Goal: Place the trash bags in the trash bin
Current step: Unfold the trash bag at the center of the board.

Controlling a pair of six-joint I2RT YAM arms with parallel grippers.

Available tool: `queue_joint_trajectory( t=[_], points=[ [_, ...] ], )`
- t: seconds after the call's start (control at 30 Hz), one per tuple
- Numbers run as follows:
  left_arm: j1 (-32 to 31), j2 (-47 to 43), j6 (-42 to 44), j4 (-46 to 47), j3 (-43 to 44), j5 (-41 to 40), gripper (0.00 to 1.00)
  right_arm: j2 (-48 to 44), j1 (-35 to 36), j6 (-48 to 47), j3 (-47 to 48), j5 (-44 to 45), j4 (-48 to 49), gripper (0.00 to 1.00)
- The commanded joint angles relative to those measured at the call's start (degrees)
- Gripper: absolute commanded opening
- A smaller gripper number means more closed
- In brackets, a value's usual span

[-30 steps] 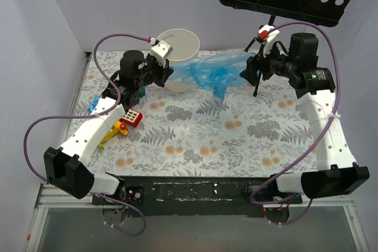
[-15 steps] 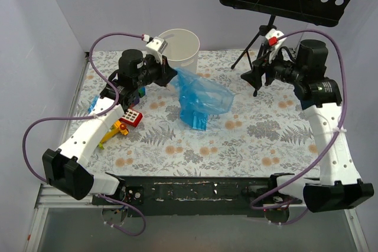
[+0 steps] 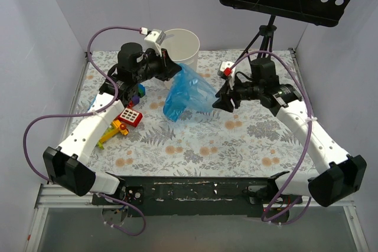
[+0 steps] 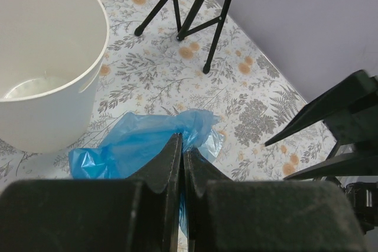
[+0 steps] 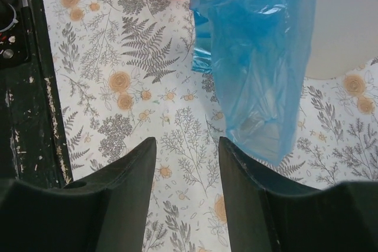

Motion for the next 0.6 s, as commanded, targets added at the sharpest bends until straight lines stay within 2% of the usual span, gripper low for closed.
queue_joint_trajectory(
  t=[0.0,0.1,0.17,0.33,0.57],
  points=[
    [0.01,-0.56,-1.17,-0.89,4.16,1.93,0.00,2.36,2.05,-0.56,0.92,-1.19,6.87,0.53],
    [0.01,-0.74,-0.47,-1.68,5.66,2.63,0.00,3.68,3.37,1.19,0.05,0.83,9.50,0.56],
    [0.01,-0.91,0.06,-2.47,6.80,2.46,0.00,4.12,3.64,2.51,-0.57,2.58,11.79,0.65],
    [0.01,-0.91,2.52,-4.14,9.53,4.73,0.00,4.91,3.73,5.06,-2.33,7.41,18.11,0.75],
    [-0.08,-0.56,3.66,-6.16,12.34,7.55,0.00,5.70,3.64,6.73,-3.74,8.39,23.75,0.78]
  ],
)
